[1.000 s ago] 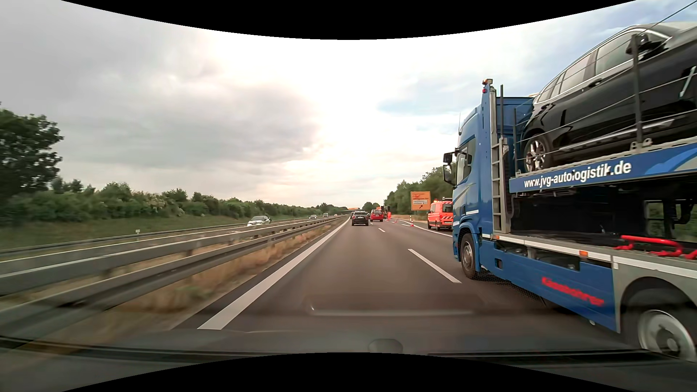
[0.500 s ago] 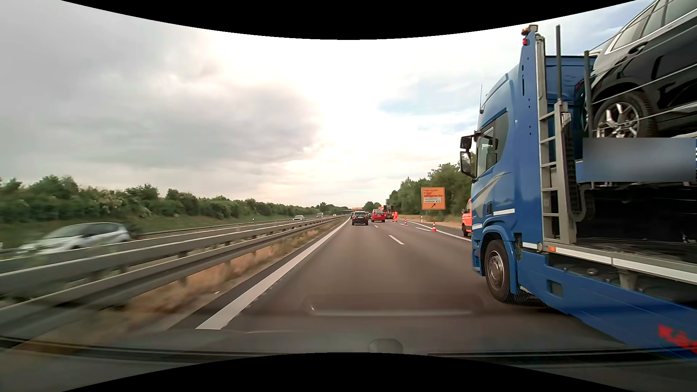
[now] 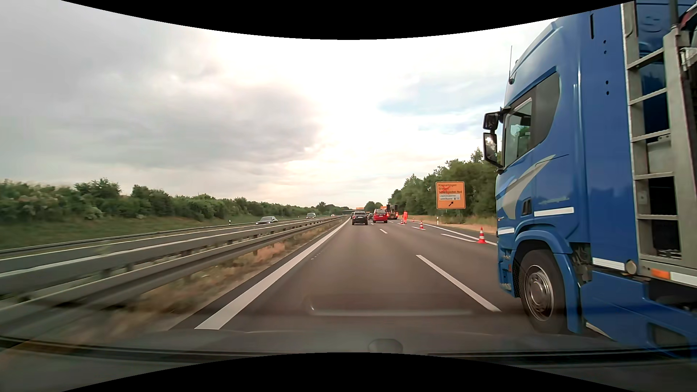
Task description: Follow the waypoints while adhering to traffic rules and regulations
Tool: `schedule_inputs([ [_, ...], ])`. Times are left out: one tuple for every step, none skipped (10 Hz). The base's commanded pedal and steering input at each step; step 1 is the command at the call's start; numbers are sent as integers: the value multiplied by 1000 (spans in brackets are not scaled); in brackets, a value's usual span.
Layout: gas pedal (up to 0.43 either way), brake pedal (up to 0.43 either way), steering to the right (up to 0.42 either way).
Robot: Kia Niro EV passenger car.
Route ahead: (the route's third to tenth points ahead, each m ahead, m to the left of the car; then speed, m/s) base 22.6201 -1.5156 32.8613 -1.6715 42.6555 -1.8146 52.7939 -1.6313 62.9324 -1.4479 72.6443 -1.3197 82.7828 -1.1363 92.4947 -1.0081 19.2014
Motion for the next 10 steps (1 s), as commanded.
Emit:
schedule_inputs([
  [0,0,-6],
  [0,0,-9],
  [0,0,-10],
  [8,0,-10],
  [67,0,-9],
  [98,0,-9],
  [150,0,-7],
  [150,0,-5],
  [157,0,-4],
  [157,0,-4],
])
